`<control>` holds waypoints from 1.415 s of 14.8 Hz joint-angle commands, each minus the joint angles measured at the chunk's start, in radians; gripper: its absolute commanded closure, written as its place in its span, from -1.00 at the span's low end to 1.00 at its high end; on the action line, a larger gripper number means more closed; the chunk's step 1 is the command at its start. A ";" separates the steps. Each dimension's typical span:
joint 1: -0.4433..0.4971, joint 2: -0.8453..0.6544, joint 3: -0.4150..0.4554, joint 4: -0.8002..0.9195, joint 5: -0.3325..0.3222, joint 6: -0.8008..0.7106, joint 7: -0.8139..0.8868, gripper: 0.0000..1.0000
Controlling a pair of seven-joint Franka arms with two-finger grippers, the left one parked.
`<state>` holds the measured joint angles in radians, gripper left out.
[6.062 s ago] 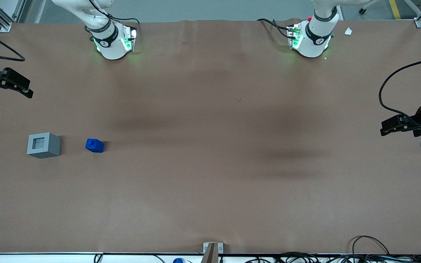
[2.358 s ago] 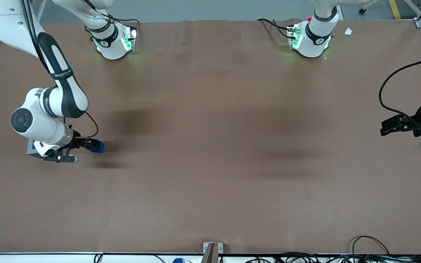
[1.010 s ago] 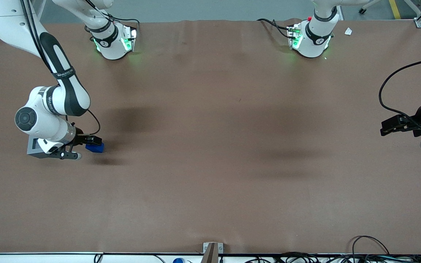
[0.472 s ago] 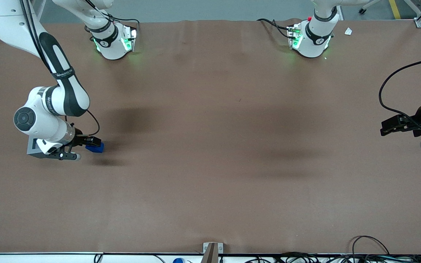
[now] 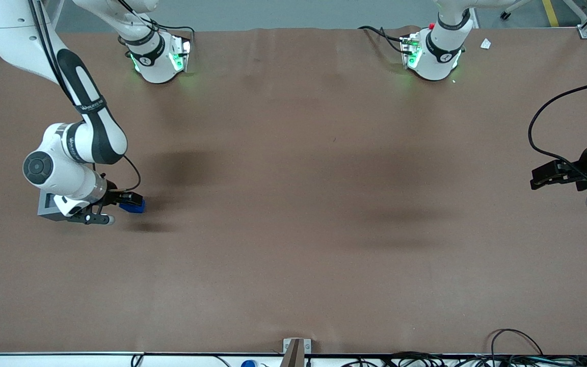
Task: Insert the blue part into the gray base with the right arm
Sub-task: 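Lift the blue block with the right gripper, then carry the blue block over the gray base's hole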
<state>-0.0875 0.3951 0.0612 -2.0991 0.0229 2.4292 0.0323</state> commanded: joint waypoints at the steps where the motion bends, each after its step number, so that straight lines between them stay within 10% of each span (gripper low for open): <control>1: -0.008 -0.002 0.008 -0.002 0.006 0.004 -0.002 -0.41; 4: -0.011 -0.004 0.008 0.001 0.006 -0.001 0.000 0.47; 7: 0.000 -0.004 0.008 0.002 0.005 -0.005 -0.005 0.89; 14: -0.049 -0.058 -0.004 0.305 -0.053 -0.488 -0.073 0.98; 21: -0.227 -0.047 -0.006 0.389 -0.067 -0.522 -0.354 0.99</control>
<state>-0.2697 0.3371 0.0389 -1.7135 -0.0263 1.8993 -0.2733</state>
